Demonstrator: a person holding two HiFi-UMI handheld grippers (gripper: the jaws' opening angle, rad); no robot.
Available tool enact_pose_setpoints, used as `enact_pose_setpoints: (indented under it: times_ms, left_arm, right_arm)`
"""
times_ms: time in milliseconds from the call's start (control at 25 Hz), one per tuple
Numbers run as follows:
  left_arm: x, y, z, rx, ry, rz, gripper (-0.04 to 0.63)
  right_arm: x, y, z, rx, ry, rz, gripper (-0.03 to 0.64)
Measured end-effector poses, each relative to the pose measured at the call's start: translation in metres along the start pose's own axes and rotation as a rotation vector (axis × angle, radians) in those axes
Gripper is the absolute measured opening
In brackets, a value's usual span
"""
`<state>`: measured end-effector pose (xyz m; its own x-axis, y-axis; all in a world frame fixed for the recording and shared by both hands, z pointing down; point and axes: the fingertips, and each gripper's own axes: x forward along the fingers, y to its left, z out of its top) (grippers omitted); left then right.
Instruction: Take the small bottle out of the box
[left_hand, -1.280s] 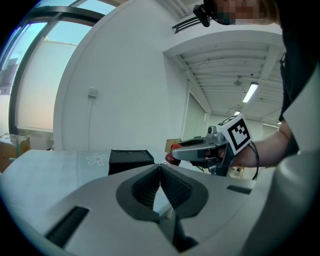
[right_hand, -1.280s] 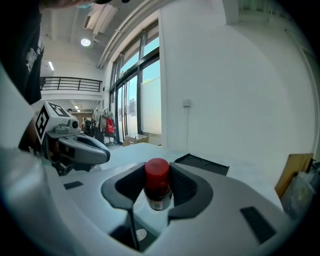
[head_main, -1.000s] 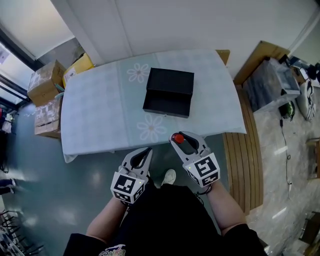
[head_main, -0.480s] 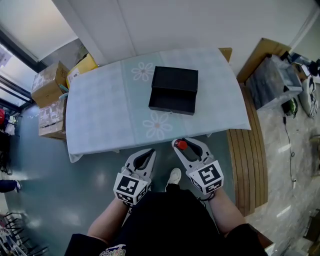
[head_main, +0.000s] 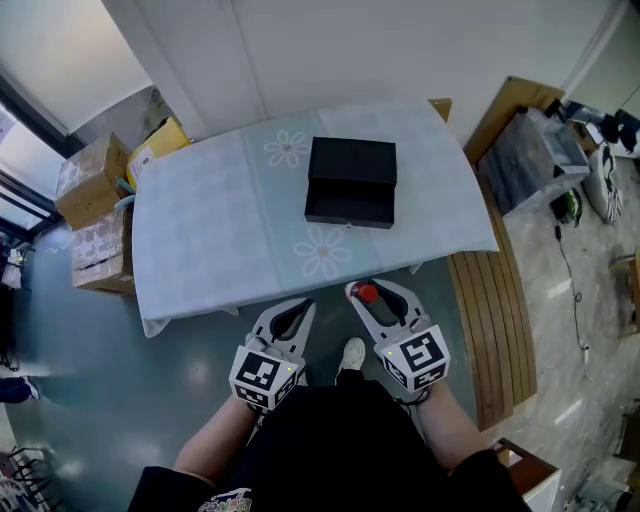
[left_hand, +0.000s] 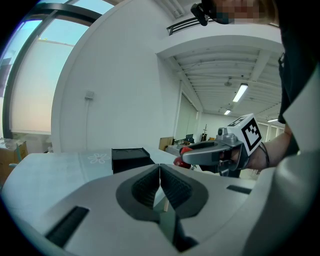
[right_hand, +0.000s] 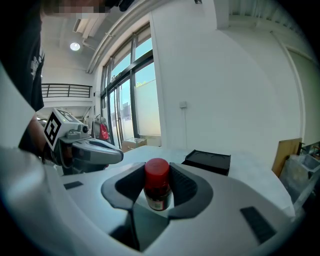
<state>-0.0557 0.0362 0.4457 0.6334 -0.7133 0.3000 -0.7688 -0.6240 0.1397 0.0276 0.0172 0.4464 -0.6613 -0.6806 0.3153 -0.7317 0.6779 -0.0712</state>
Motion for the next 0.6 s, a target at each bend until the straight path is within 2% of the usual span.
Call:
enact_pose_setpoints:
  times_ms: [600]
  left_arm:
    - [-0.036, 0.016, -0.003, 0.010, -0.013, -0.096, 0.029]
  right_arm:
    - [0.001, 0.045, 0.006, 0.017, 0.005, -0.103, 0.163]
